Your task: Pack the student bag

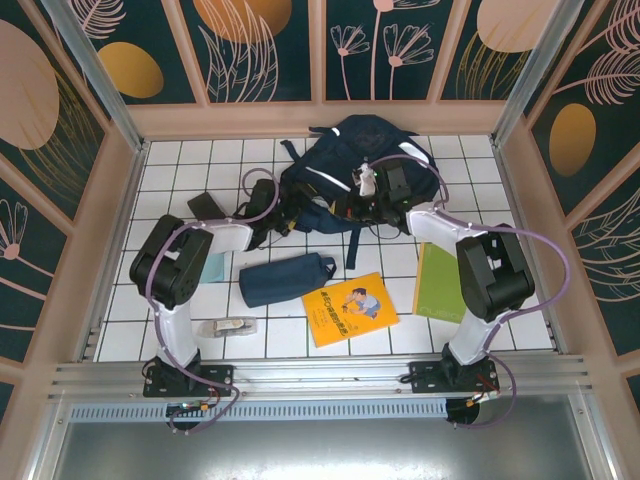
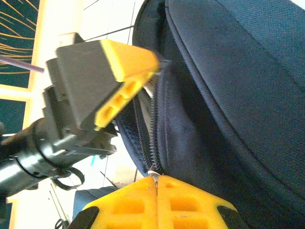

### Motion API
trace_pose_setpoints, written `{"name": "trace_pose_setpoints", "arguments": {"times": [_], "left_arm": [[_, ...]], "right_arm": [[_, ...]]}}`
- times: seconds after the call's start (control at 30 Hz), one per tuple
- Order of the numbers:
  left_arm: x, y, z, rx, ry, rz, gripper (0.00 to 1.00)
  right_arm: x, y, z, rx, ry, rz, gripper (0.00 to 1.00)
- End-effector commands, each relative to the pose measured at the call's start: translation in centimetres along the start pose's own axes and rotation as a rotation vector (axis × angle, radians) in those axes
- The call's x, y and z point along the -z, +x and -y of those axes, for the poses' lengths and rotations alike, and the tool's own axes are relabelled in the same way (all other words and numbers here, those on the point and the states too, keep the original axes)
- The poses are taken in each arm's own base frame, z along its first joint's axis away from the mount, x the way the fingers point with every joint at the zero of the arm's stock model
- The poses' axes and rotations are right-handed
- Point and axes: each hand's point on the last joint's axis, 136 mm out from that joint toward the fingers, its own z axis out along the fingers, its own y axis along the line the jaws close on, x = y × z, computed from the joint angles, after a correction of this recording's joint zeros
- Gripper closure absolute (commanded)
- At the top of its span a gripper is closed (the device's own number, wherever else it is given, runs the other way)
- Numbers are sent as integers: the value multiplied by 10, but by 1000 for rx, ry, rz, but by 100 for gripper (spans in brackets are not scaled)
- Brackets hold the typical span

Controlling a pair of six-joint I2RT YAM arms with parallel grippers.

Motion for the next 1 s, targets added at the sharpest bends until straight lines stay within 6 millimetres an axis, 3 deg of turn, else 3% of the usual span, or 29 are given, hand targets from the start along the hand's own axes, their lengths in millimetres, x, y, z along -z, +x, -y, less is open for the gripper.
{"name": "trace_pose_setpoints", "arguments": {"times": [0.0, 0.07, 0.1, 0.17, 0.23, 0.27, 0.4, 0.5, 0.6, 0.73, 0.87, 0.97], "left_arm": [[-18, 5, 10, 86, 73, -26, 2], [-22, 0, 17, 98, 115, -6, 11], [-23, -3, 21, 96, 138, 8, 21], [-23, -9, 29, 84, 166, 37, 48], [-22, -18, 30, 65, 157, 68, 94], [-21, -22, 29, 57, 148, 81, 100], [-13, -39, 25, 50, 130, 117, 100], [-4, -49, 23, 51, 131, 131, 100], [4, -53, 23, 42, 133, 128, 100], [14, -52, 28, 26, 146, 102, 100], [22, -49, 30, 0, 145, 74, 100], [29, -47, 27, -12, 132, 72, 100]], "right_arm": [[12, -11, -38, 59, -103, 38, 100], [10, 1, -30, 30, -93, 19, 100], [9, 9, -24, 12, -84, 4, 100], [10, 26, -10, -21, -47, -21, 100], [14, 48, 15, -64, 34, -53, 100], [17, 57, 28, -80, 85, -64, 100], [36, 97, 89, -115, 341, -136, 100], [59, 103, 124, -96, 528, -136, 100], [90, 86, 154, -32, 754, -91, 100], [120, 50, 170, 50, 919, 1, 100], [171, 6, 190, 162, 1220, 156, 100], [190, -13, 197, 188, 1276, 221, 100]]}}
